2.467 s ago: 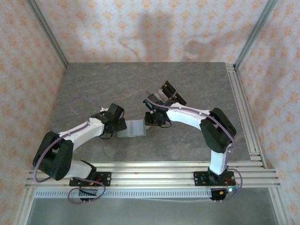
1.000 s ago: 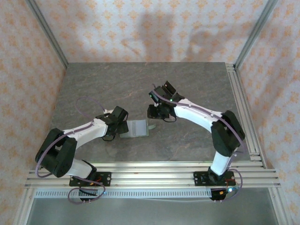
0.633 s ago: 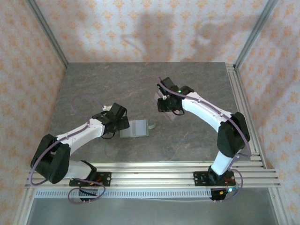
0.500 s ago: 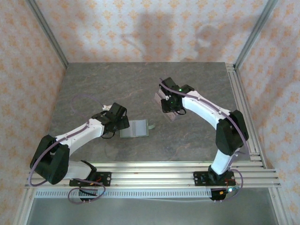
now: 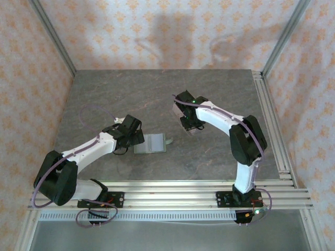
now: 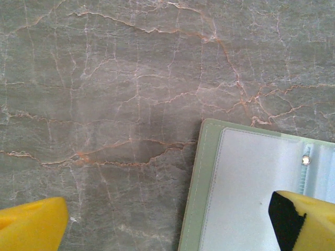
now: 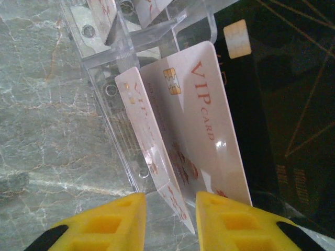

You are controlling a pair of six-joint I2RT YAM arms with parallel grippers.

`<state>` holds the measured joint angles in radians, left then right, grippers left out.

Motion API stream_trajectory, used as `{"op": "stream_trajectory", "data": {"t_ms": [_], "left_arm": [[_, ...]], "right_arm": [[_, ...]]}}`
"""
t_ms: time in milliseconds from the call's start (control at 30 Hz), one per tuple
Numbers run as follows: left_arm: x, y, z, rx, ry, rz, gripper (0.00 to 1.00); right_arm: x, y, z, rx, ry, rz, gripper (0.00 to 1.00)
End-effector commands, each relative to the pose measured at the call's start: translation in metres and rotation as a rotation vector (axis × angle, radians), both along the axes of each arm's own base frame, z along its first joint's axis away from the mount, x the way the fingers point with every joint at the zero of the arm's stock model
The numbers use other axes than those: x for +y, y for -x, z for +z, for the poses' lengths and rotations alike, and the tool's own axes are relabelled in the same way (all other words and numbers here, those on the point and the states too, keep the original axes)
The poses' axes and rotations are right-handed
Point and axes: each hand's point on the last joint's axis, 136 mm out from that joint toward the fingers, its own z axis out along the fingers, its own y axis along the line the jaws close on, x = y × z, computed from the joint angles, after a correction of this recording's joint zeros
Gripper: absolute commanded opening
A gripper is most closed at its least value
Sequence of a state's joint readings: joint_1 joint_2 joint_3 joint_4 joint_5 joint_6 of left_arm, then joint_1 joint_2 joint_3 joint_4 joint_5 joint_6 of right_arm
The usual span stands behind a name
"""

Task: Put the credit cards into the card holder
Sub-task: Pick up the credit card from the storage box.

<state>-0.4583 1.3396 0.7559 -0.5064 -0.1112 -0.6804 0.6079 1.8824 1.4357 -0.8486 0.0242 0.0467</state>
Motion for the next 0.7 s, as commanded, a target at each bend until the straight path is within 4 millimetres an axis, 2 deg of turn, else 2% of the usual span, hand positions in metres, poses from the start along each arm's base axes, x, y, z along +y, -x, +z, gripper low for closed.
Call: {"op": "stream_trajectory", "data": {"t_ms": [0, 200, 667], "left_arm": [[-0.0004, -0.0006, 0.0041, 0.001, -0.008, -0.002, 1.00], [-0.0010, -0.0013, 0.0015, 0.008, -0.008, 0.000, 1.00], [-0.0014, -0.0002, -0.0001, 0.011, -0.005, -0.001, 1.00]], "right_arm": [[-0.0026, -0.0037, -0.0004, -0.005, 0.043, 0.016, 0.28], [-0.0006, -0.0048, -0.0050, 0.005, 0.044, 0.023, 0.20], [0.0026, -0.0082, 0.0032, 0.003, 0.042, 0.043, 0.00]]}}
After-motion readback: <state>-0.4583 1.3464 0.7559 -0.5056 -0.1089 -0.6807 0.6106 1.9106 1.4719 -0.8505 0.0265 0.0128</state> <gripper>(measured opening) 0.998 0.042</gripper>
